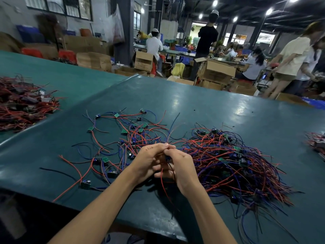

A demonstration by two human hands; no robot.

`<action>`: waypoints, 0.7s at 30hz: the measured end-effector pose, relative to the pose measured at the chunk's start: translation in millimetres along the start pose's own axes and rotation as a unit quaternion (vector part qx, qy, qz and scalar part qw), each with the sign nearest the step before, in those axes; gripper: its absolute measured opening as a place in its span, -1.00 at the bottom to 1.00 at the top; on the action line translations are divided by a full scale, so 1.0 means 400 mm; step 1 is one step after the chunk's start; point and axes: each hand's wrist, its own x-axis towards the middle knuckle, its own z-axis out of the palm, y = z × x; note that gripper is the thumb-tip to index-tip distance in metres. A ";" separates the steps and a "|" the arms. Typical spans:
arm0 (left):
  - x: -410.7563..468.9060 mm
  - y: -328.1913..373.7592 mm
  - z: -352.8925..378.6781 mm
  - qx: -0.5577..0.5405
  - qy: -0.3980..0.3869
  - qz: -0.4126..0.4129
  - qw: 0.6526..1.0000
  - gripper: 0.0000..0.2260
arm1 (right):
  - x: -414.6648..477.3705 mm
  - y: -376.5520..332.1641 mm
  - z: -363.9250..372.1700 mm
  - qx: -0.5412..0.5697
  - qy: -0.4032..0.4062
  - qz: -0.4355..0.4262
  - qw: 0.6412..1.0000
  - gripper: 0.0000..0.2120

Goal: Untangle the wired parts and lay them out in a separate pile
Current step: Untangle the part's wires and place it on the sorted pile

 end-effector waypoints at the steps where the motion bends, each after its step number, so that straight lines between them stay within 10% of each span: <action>1: 0.000 -0.001 0.000 0.008 0.004 0.000 1.000 -0.73 | 0.000 0.005 0.002 -0.004 0.010 -0.014 1.000 -0.79; 21: 0.136 0.026 0.054 -0.034 0.225 -0.124 0.966 -0.82 | -0.025 0.081 -0.015 -0.037 0.118 -0.101 0.987 -0.71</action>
